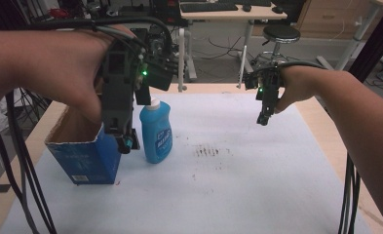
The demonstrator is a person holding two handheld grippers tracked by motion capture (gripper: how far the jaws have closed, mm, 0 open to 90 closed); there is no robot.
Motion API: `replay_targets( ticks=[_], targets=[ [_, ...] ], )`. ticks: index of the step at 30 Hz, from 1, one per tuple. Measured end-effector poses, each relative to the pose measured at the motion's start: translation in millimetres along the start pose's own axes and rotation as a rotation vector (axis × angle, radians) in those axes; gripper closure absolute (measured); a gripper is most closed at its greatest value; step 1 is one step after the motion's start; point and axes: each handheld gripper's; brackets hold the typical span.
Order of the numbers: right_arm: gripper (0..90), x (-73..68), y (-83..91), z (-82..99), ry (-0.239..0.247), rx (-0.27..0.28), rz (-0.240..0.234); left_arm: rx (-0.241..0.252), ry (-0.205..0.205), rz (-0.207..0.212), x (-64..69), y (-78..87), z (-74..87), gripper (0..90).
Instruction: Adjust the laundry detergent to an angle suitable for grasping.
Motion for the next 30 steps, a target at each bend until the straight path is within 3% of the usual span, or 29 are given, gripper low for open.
replay_targets(
  ticks=[10,19,30],
  targets=[
    [2.9,0.7,-3.4,0.3,0.003,-0.012,-0.001,-0.014,0.005,0.002,-3.7,-3.0,-2.0,1.9],
    [2.9,-2.0,3.5,3.0,0.011,0.012,0.005,0.001,0.028,-0.005,2.9,-3.3,-3.4,1.9],
    [2.9,-3.5,5.2,4.8,-0.007,0.006,0.013,-0.011,-0.003,-0.002,3.7,-6.3,-4.6,2.0]
  ],
)
Point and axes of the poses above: each handheld gripper's, and its own axes: y roughly backward along the jaws, z roughly out of its underside, x roughly to its right, and after that the axes turned 8 degrees about -y, right-handed
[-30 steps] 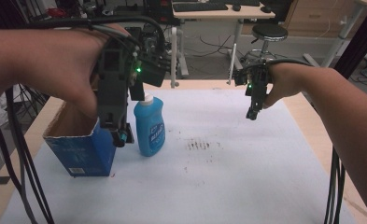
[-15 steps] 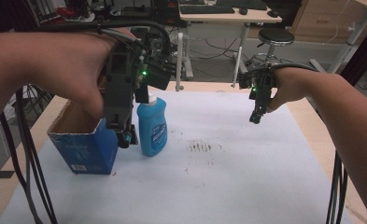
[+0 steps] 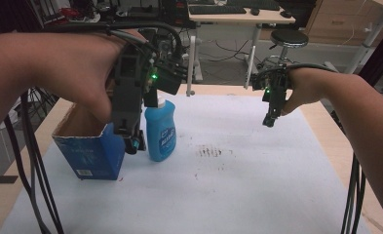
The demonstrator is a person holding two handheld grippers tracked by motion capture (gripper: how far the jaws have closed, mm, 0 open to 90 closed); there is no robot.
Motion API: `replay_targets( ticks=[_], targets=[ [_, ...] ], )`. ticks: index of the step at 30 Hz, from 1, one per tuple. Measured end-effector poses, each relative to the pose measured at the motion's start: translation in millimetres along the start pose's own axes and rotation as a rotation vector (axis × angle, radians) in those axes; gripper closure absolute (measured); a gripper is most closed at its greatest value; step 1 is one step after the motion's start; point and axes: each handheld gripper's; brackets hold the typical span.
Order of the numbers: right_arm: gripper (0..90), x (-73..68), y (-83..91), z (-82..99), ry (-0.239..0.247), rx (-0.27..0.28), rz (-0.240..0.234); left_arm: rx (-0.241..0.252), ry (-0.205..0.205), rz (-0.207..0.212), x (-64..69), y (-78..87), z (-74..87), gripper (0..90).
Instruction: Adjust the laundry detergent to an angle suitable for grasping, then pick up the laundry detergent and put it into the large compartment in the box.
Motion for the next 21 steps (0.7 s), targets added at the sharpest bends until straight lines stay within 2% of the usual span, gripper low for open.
replay_targets(
  ticks=[16,17,18,21],
  targets=[
    [2.9,-1.8,1.9,0.1,0.023,0.004,0.003,-0.002,0.040,0.000,1.7,-0.2,-3.4,1.9],
    [2.9,-2.7,1.5,0.0,0.013,0.002,0.003,0.003,0.047,0.002,0.0,-1.1,-3.1,1.9],
    [2.9,-3.1,-0.7,-0.8,0.031,-0.001,0.003,0.003,0.052,0.000,-1.3,-1.7,-3.0,2.0],
    [2.9,-3.7,-1.2,-1.7,0.035,-0.010,0.004,0.004,0.093,0.007,-4.3,-2.0,-3.0,1.9]
  ],
)
Point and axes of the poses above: each handheld gripper's, and its own axes: y roughly backward along the jaws, z roughly out of its underside, x roughly to its right, and after that the axes turned 8 degrees about -y, right-handed
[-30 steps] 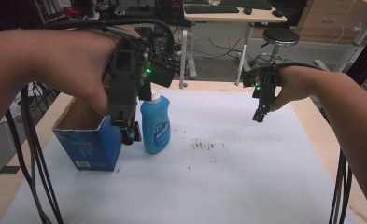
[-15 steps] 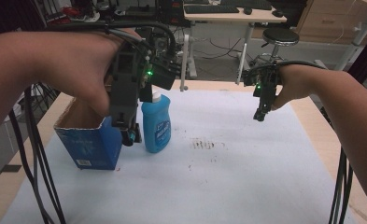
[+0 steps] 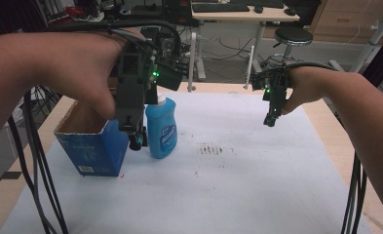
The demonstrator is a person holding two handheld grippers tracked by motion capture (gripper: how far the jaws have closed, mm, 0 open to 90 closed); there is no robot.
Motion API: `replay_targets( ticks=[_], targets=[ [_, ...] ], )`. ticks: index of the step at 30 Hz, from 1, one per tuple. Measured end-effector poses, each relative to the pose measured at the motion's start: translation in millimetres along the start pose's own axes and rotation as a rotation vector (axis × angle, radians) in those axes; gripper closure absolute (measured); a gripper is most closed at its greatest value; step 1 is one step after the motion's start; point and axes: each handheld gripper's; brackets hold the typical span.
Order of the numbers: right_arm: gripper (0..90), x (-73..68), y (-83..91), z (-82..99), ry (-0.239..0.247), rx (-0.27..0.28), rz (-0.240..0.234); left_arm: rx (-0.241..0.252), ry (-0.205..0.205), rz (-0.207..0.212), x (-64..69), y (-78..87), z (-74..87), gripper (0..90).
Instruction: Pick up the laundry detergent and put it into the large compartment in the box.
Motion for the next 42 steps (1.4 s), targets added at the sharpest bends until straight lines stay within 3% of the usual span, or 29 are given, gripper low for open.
replay_targets(
  ticks=[3,5,6,9,10,11,16,17,18,20,21,24,26,27,29,35,42],
  targets=[
    [2.9,1.4,2.9,0.7,-0.010,0.021,-0.003,-0.005,0.034,-0.011,-1.5,0.5,-0.9,2.0],
    [2.9,2.3,3.5,1.2,-0.006,0.025,-0.001,-0.005,0.034,-0.011,-1.5,0.5,-0.9,1.9],
    [2.9,2.7,4.1,2.5,-0.013,0.027,-0.002,-0.008,0.078,-0.023,-4.6,3.1,-1.7,2.0],
    [2.9,3.9,3.7,4.7,-0.020,0.024,-0.003,0.000,0.136,-0.025,-8.7,6.3,-1.2,2.0],
    [2.9,4.2,3.4,5.2,-0.022,0.022,-0.003,0.000,0.136,-0.025,-8.7,6.3,-1.2,2.0],
    [2.9,4.5,2.7,5.5,-0.020,0.020,-0.004,0.010,0.181,-0.026,-11.9,7.9,-0.2,2.0],
    [2.9,4.7,1.0,4.1,-0.015,0.011,-0.005,0.010,0.288,-0.039,-21.0,8.2,3.9,2.0],
    [2.9,4.7,1.0,4.1,-0.015,0.011,-0.005,0.010,0.288,-0.039,-21.0,8.2,3.9,1.9],
    [2.9,4.9,0.9,3.6,-0.013,0.014,-0.006,0.021,0.338,-0.036,-24.6,7.9,5.8,1.9],
    [2.9,5.2,0.9,2.5,-0.018,0.021,-0.010,0.025,0.357,-0.037,-26.5,8.5,6.7,1.9],
    [2.9,6.3,0.7,1.4,-0.014,0.024,-0.013,0.047,0.427,-0.043,-31.9,10.5,10.4,1.9],
    [2.9,6.7,-0.2,0.2,-0.017,0.023,-0.014,0.078,0.505,-0.036,-38.1,12.8,15.1,2.0],
    [2.9,6.7,-0.5,0.0,-0.017,0.022,-0.016,0.078,0.505,-0.036,-38.1,12.8,15.1,1.9],
    [2.9,6.8,-0.6,-0.3,-0.014,0.020,-0.016,0.105,0.571,-0.036,-43.3,14.2,17.5,2.0],
    [2.9,6.7,-0.2,-0.3,-0.017,0.023,-0.017,0.113,0.607,-0.038,-46.5,14.4,17.6,2.0],
    [2.9,7.1,1.1,1.5,-0.018,0.025,-0.013,0.108,0.678,-0.038,-57.4,9.1,14.8,1.9],
    [2.9,5.8,2.8,2.0,-0.023,0.029,-0.011,0.103,0.732,-0.042,-70.1,-4.0,13.5,1.9]
  ],
)
Point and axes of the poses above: each handheld gripper's, and its own axes: y roughly backward along the jaws, z roughly out of its underside, x roughly to its right, and after that the axes turned 8 degrees about -y, right-handed
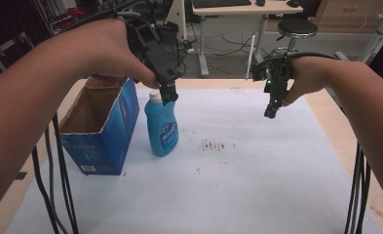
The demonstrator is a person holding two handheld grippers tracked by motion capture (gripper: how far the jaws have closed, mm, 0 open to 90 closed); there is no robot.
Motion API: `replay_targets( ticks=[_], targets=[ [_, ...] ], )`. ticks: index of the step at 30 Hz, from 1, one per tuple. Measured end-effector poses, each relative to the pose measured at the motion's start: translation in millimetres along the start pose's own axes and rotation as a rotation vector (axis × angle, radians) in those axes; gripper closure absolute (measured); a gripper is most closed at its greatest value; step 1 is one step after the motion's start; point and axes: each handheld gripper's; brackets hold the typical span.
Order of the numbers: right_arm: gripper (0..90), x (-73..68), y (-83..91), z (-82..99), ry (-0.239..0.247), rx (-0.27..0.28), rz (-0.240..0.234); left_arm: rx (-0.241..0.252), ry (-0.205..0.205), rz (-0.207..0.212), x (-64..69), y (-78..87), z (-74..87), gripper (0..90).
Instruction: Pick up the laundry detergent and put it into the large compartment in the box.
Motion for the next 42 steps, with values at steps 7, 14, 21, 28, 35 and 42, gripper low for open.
replay_targets(
  ticks=[7,14,21,28,35,42],
  targets=[
    [2.9,-0.7,0.7,0.0,0.010,0.001,0.006,0.001,0.058,-0.015,-13.5,-11.4,-6.6,1.9],
    [2.9,-2.3,0.2,-2.6,0.010,-0.001,0.007,-0.004,0.119,-0.019,-29.4,-24.9,-8.3,1.9],
    [2.9,-2.9,-0.7,-4.6,0.014,0.002,0.010,0.011,0.148,-0.004,-39.4,-37.4,-10.8,1.9],
    [2.9,-3.3,-0.7,-3.8,0.024,-0.003,0.012,-0.009,0.171,0.004,-49.8,-60.1,-16.2,1.9],
    [2.9,-4.5,1.5,-2.3,0.018,0.001,0.017,-0.011,0.184,0.024,-58.3,-76.5,-17.2,1.9],
    [2.9,-4.5,0.6,-3.7,0.020,-0.003,0.015,-0.023,0.191,0.021,-60.6,-86.3,-19.3,1.9]
  ],
)
Point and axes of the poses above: each handheld gripper's, and its own axes: y roughly backward along the jaws, z roughly out of its underside, x roughly to its right, and after that the axes turned 8 degrees about -y, right-handed
